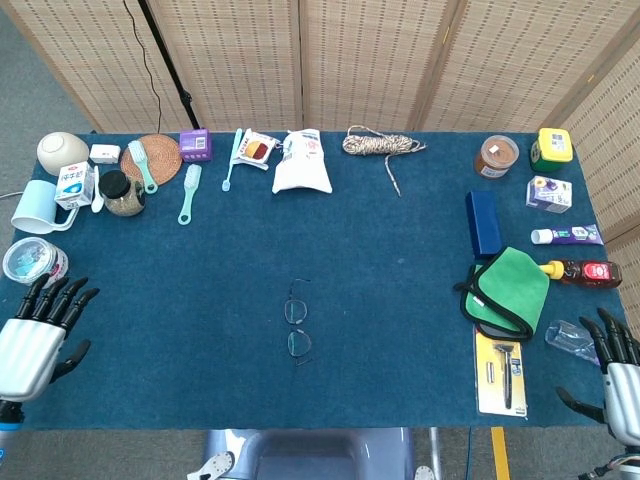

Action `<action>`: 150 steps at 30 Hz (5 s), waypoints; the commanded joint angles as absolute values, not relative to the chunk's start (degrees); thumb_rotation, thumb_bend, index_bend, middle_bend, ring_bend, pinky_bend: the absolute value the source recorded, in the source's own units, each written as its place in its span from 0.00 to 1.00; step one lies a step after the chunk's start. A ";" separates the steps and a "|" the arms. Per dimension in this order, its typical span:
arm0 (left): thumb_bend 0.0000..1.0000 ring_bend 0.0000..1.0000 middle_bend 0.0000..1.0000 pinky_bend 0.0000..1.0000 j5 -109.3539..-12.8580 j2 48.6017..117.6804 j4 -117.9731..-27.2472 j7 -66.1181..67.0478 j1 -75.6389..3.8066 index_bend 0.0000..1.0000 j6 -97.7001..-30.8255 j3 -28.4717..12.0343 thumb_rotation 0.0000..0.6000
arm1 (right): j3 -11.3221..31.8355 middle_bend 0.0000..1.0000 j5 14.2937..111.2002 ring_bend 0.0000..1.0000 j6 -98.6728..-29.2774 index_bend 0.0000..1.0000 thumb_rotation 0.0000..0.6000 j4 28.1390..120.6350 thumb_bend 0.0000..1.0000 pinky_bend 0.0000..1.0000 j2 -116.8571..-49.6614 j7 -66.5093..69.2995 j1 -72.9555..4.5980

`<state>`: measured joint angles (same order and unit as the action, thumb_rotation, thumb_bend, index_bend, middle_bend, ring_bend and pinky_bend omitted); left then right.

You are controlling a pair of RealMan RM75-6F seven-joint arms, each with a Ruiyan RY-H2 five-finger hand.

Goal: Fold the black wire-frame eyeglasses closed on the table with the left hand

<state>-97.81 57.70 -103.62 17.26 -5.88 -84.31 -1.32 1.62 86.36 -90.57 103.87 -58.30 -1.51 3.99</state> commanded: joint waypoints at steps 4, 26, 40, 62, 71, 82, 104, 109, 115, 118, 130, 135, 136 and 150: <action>0.28 0.09 0.13 0.04 -104.51 58.12 -103.04 21.23 -10.30 0.17 -79.99 -0.47 1.00 | 1.58 0.03 86.53 0.03 -91.19 0.11 1.00 104.39 0.00 0.13 -57.92 -1.86 4.37; 0.28 0.00 0.01 0.00 -116.67 62.29 -106.81 37.50 -24.37 0.08 -63.95 -2.73 1.00 | 1.48 0.03 86.24 0.03 -92.52 0.11 1.00 105.02 0.00 0.13 -57.65 -2.36 5.65; 0.28 0.00 0.00 0.00 -117.71 68.20 -108.33 45.34 -30.61 0.06 -54.84 -4.16 1.00 | 1.60 0.03 85.88 0.03 -92.93 0.11 1.00 104.66 0.00 0.13 -57.37 -1.66 6.16; 0.28 0.00 0.00 0.00 -108.60 77.93 -109.37 64.75 -34.30 0.05 -40.01 -6.00 1.00 | 1.97 0.03 85.24 0.03 -94.55 0.11 1.00 103.51 0.00 0.13 -56.40 1.28 7.59; 0.28 0.00 0.00 0.00 -103.37 79.03 -108.78 72.04 -33.89 0.09 -37.18 -6.73 1.00 | 2.02 0.03 85.09 0.03 -95.26 0.12 1.00 102.82 0.00 0.13 -56.35 2.35 8.24; 0.29 0.00 0.01 0.00 -96.52 76.71 -108.24 77.32 -32.43 0.12 -37.84 -6.57 1.00 | 2.04 0.03 85.45 0.03 -95.67 0.13 1.00 102.72 0.00 0.13 -56.44 3.13 8.61; 0.29 0.00 0.01 0.00 -87.86 65.58 -107.54 69.68 -24.22 0.10 -49.80 1.25 1.00 | 1.51 0.03 88.35 0.03 -96.72 0.13 1.00 106.73 0.00 0.13 -55.54 -0.46 8.87; 0.29 0.00 0.01 0.00 -84.74 66.00 -105.64 67.05 -23.99 0.09 -51.19 1.19 1.00 | 1.30 0.03 88.60 0.03 -97.26 0.13 1.00 107.35 0.00 0.13 -55.17 -0.77 9.32; 0.29 0.00 0.01 0.00 -82.76 67.03 -104.33 64.74 -24.86 0.07 -52.15 0.47 1.00 | 1.22 0.03 88.86 0.03 -97.53 0.13 1.00 107.82 0.00 0.13 -54.98 -0.96 9.53; 0.29 0.00 0.02 0.00 -80.82 67.23 -104.10 64.64 -25.53 0.07 -52.00 0.02 1.00 | 1.20 0.03 88.79 0.03 -97.66 0.13 1.00 107.98 0.00 0.13 -54.85 -1.07 9.68; 0.29 0.00 0.01 0.00 -63.01 66.65 -107.55 77.27 -28.38 0.06 -53.51 2.84 1.00 | 1.26 0.03 88.45 0.03 -97.54 0.13 1.00 108.16 0.00 0.13 -54.68 -0.94 9.85; 0.29 0.00 0.01 0.00 -58.36 67.16 -108.34 79.98 -29.74 0.05 -56.12 3.91 1.00 | 1.27 0.03 88.68 0.03 -97.69 0.13 1.00 108.47 0.00 0.13 -54.65 -1.27 9.91; 0.29 0.00 0.02 0.00 -57.67 67.17 -108.66 80.36 -29.99 0.05 -56.61 4.13 1.00 | 1.28 0.03 88.74 0.03 -97.73 0.13 1.00 108.52 0.00 0.13 -54.64 -1.33 9.91; 0.29 0.00 0.00 0.00 -59.22 66.94 -109.49 75.74 -31.60 0.00 -60.19 7.45 1.00 | 1.22 0.03 88.89 0.03 -97.53 0.13 1.00 108.78 0.00 0.13 -54.76 -1.81 9.93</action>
